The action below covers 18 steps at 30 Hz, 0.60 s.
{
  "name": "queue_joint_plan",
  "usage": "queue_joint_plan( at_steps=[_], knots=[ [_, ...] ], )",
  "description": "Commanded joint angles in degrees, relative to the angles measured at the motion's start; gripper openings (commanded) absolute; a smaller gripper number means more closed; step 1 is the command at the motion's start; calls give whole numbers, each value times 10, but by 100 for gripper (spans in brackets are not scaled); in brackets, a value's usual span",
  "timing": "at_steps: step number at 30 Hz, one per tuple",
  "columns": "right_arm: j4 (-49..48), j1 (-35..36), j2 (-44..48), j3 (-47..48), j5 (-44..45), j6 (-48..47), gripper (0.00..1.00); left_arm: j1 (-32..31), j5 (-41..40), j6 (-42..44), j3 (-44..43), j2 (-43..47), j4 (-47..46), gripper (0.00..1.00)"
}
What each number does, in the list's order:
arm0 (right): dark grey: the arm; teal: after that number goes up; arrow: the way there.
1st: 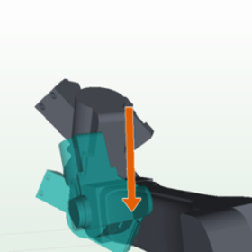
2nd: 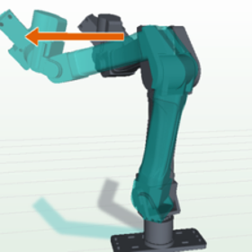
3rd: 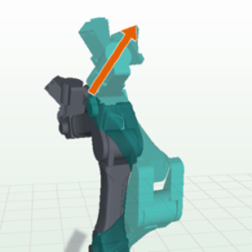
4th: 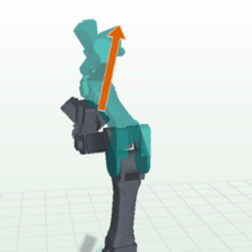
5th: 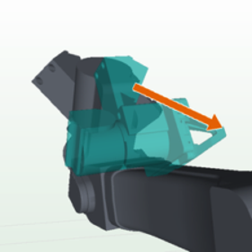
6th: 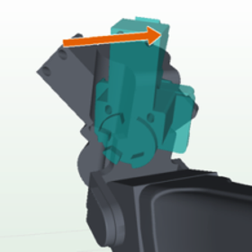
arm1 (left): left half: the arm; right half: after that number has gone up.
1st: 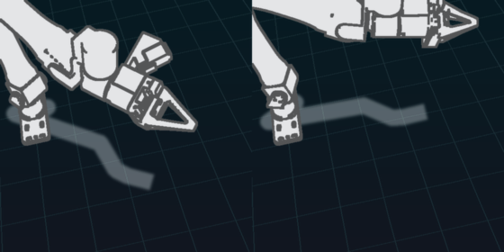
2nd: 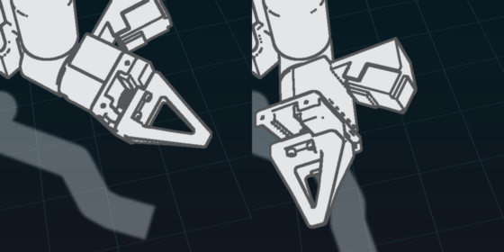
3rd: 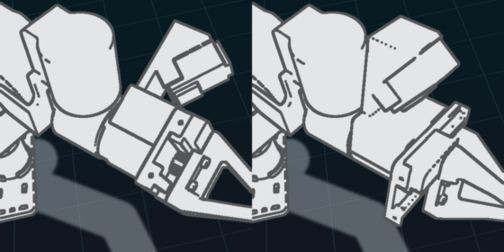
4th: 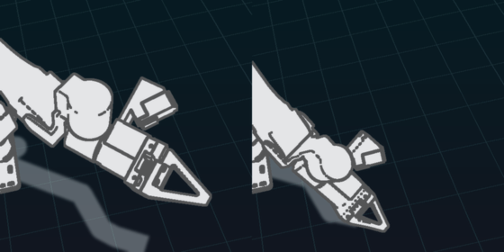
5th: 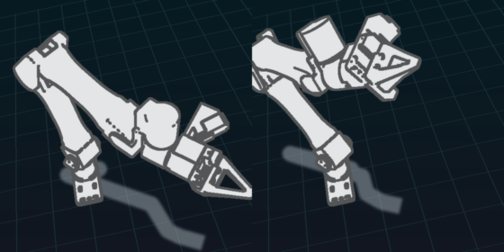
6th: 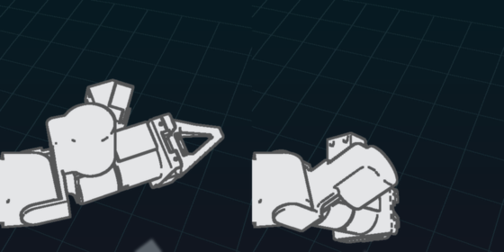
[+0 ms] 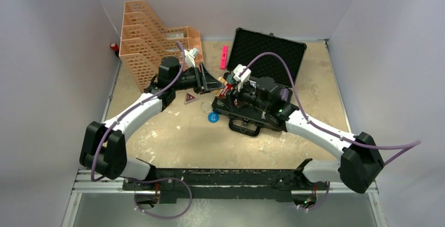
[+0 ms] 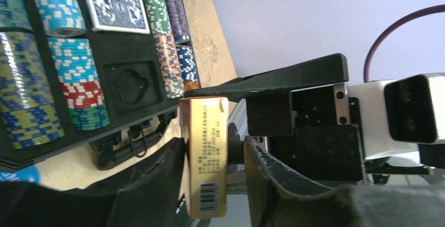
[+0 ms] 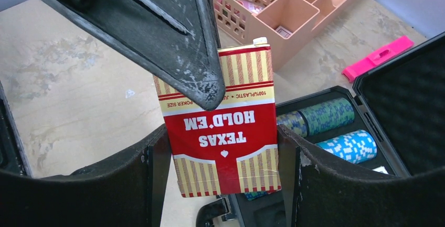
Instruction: Pack up texas hold em set
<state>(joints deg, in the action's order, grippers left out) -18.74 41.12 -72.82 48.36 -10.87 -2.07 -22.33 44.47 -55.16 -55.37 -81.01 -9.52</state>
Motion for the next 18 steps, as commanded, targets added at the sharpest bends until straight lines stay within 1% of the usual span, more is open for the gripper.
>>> queue_joint_plan(
  at_steps=[1, 3, 5, 7, 10, 11, 12, 14, 16, 18],
  knots=[
    [-40, -2, 12, 15, -26, -13, 51, 1, 19, -2, 7, -1, -32, 38],
    [-33, -2, 10, 18, -34, -13, 52, 1, 13, 10, 10, -2, -23, 27],
    [-23, -2, 9, 22, -39, -11, 54, 1, 8, 29, 8, -1, -4, 13],
    [-10, -2, 8, 28, -41, -6, 62, 0, 1, 49, 5, 0, 11, 0],
    [3, -2, 12, 32, -34, 0, 86, 1, -27, 74, -3, 1, 32, 0],
    [7, -2, 16, 32, -27, 5, 92, 2, -39, 75, -3, 2, 31, 0],
    [10, -2, 21, 32, -21, 9, 95, 2, -52, 74, -4, 2, 28, 0],
    [9, -2, 36, 25, -10, 20, 99, 4, -92, 69, -3, 4, 20, 0],
    [-1, -2, 53, 15, 15, 44, 99, 4, -133, 66, -3, 2, 15, 0],
    [-10, -2, 68, 3, 66, 74, 98, -1, -161, 52, 2, -1, -7, 0]
  ],
)
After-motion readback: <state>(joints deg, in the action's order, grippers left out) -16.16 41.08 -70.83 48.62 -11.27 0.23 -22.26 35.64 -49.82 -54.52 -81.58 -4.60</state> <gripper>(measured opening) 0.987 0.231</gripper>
